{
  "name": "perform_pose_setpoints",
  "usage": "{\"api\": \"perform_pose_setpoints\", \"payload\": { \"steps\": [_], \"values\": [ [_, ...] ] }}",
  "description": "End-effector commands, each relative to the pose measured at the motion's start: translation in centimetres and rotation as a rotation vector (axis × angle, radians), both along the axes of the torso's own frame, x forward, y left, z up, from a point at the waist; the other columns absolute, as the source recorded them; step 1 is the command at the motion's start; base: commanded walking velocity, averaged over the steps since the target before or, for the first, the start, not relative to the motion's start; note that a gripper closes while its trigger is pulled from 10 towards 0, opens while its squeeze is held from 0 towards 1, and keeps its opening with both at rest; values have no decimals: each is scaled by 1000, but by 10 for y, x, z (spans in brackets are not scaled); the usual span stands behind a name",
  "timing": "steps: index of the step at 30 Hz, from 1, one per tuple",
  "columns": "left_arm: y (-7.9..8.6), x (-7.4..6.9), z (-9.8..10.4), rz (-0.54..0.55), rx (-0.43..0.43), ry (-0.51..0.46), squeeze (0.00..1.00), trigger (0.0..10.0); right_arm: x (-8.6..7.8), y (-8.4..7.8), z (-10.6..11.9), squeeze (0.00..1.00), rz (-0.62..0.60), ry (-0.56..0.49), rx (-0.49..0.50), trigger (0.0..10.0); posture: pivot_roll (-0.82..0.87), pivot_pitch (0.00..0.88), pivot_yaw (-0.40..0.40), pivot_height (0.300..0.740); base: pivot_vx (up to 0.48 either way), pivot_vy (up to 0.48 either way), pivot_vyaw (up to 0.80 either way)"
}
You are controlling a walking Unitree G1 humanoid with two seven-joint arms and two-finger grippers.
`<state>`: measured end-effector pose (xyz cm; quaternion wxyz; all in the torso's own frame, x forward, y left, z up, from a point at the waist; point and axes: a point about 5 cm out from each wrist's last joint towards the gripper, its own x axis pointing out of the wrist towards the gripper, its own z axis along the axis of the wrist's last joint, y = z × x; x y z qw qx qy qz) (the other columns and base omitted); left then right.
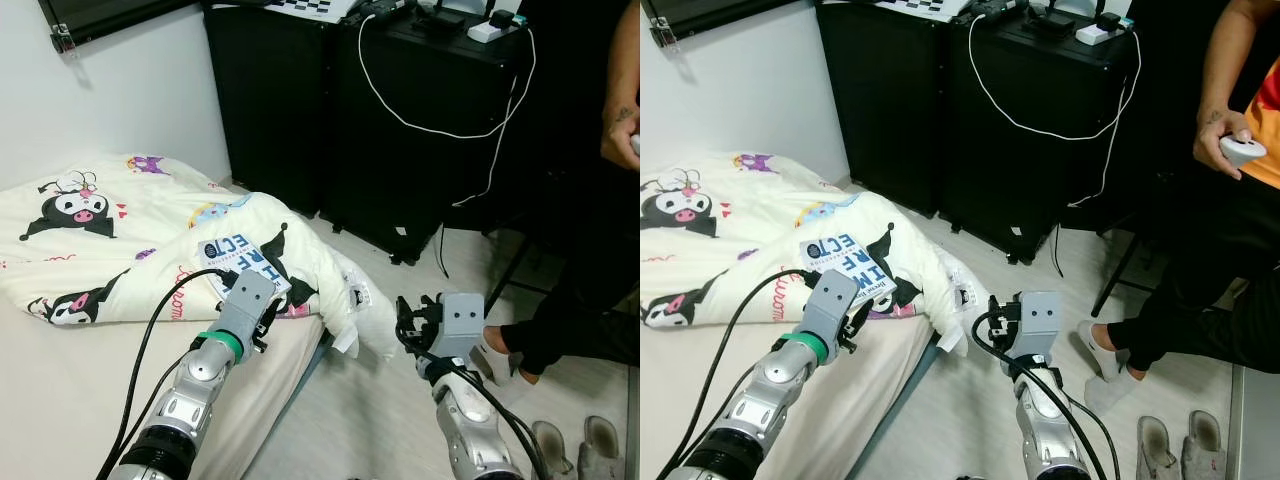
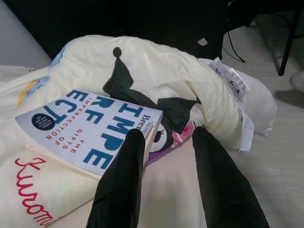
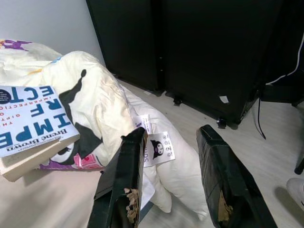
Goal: Clean up the room
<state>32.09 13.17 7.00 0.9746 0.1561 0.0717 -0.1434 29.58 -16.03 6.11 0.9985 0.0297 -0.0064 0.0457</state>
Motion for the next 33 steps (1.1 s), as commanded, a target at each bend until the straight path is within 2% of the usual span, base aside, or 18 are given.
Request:
{"api": "perform_pose_setpoints", "payload": {
  "steps": [1,24,30,33],
  "values": [
    [-3,-2,-3,-15,13,5,0,10000,-2,-2,-4,0,-11,14,6,10000,25,65,32,655,0,0,0],
    [-21,-3,-3,-100,36,11,0,10000,-4,-4,-6,0,-31,19,14,10000,23,73,38,560,0,0,0],
    [-30,0,5,-122,56,-44,0,10000,-3,-6,-5,0,-50,13,19,10000,21,75,41,560,0,0,0],
    [-35,1,11,-147,92,-99,0,10000,-3,-7,-5,0,-54,10,19,10000,21,75,41,560,0,0,0]
  ]
}}
